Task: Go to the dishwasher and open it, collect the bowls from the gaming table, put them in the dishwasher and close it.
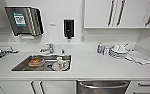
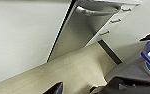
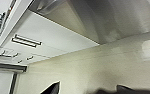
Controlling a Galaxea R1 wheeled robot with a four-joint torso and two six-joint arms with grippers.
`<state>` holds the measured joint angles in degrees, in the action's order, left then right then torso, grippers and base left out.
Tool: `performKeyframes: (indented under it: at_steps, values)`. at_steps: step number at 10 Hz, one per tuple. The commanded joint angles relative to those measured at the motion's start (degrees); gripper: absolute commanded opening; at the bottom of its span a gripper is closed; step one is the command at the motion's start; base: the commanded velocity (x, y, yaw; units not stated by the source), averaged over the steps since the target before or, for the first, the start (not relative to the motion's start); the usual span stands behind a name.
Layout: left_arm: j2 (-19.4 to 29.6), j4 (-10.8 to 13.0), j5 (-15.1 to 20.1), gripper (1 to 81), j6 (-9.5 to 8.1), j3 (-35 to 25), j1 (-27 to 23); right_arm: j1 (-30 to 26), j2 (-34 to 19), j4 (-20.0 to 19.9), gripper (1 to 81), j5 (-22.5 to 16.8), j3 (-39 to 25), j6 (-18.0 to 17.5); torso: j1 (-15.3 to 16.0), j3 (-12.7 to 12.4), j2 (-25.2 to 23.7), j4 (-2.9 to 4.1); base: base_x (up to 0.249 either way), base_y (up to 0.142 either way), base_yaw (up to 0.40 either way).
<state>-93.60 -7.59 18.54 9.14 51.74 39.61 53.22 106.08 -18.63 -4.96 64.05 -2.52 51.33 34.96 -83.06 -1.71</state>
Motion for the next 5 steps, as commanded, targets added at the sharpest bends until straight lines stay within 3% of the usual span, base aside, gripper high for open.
performKeyframes:
  at_steps: [1, 2, 4, 5]
  values:
    - [2.2, -0.8, 3.5, 81.1, -0.79, -1.4, -6.9, -7.2, -3.0, -1.0, 81.1, -2.2, -2.9, -0.9, 3.4, 2.9, -5.3, 0.0, 0.0, 0.0, 0.0]
    - [2.2, -0.8, 4.0, 81.1, -1.23, -1.5, -8.0, -8.3, -3.0, -1.0, 81.1, -2.2, -3.3, -1.6, 4.8, 1.5, -7.5, 0.0, 0.0, 0.0, 0.0]
    - [2.0, -1.1, 4.8, 81.1, -1.23, -1.5, -8.6, -9.9, -3.1, -1.2, 81.1, -2.2, -4.2, -1.8, 6.8, 2.6, -10.6, 0.0, 0.0, 0.0, 0.0]
    - [1.8, -1.2, 4.8, 81.1, -1.23, -1.3, -8.6, -10.6, -3.1, -1.2, 81.1, -2.2, -4.2, -3.6, 7.8, 2.8, -12.4, 0.0, 0.0, 0.0, 0.0]
